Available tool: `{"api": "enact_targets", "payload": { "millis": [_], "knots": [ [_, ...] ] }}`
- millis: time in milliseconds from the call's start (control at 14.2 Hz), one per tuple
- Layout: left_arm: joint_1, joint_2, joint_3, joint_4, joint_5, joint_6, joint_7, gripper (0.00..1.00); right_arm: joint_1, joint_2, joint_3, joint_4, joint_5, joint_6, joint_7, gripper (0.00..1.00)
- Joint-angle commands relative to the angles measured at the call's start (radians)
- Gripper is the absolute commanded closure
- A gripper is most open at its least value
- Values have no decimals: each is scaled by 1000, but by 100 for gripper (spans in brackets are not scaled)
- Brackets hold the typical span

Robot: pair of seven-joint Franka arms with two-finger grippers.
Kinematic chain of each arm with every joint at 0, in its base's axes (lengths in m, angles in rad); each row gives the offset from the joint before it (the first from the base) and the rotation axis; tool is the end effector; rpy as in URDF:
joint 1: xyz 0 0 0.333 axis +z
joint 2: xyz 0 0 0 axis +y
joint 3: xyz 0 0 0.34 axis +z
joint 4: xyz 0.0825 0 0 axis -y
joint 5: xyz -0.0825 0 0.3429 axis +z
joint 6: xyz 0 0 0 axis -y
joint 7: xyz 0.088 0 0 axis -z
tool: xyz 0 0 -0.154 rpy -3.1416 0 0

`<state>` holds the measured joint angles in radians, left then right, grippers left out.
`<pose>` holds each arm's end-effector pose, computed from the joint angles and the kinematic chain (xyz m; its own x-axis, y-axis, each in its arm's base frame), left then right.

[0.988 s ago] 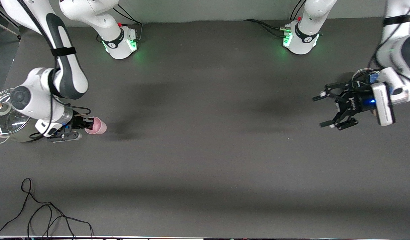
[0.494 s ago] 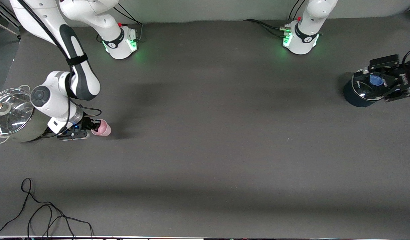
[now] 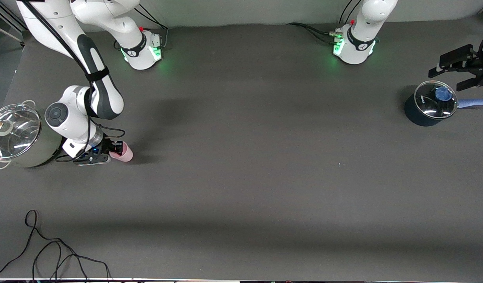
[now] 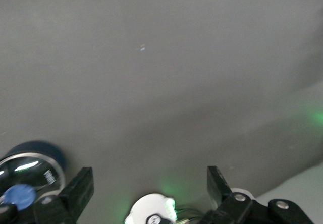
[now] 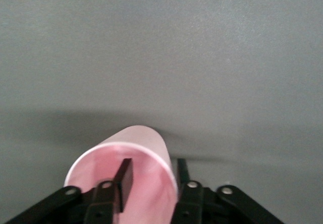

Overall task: Transfer pink cup from left to right arm
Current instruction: 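Open the right gripper and release the pink cup upright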

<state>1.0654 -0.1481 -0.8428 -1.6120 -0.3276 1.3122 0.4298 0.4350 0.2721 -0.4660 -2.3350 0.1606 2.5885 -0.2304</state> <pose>0.4492 0.0153 0.6144 0.9641 -0.2511 -0.0866 -0.2189 -0.9358 0.2762 0.5042 -0.0180 0.2442 0.9968 0.0790 0.0114 0.0785 -0.9962 0.0382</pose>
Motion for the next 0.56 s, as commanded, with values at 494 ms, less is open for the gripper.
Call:
{"api": "enact_targets", "payload": {
  "millis": [494],
  "knots": [
    [-738, 51, 561, 18, 249, 54, -296, 0, -1, -287, -49, 391, 20, -840, 37, 0]
  ]
}}
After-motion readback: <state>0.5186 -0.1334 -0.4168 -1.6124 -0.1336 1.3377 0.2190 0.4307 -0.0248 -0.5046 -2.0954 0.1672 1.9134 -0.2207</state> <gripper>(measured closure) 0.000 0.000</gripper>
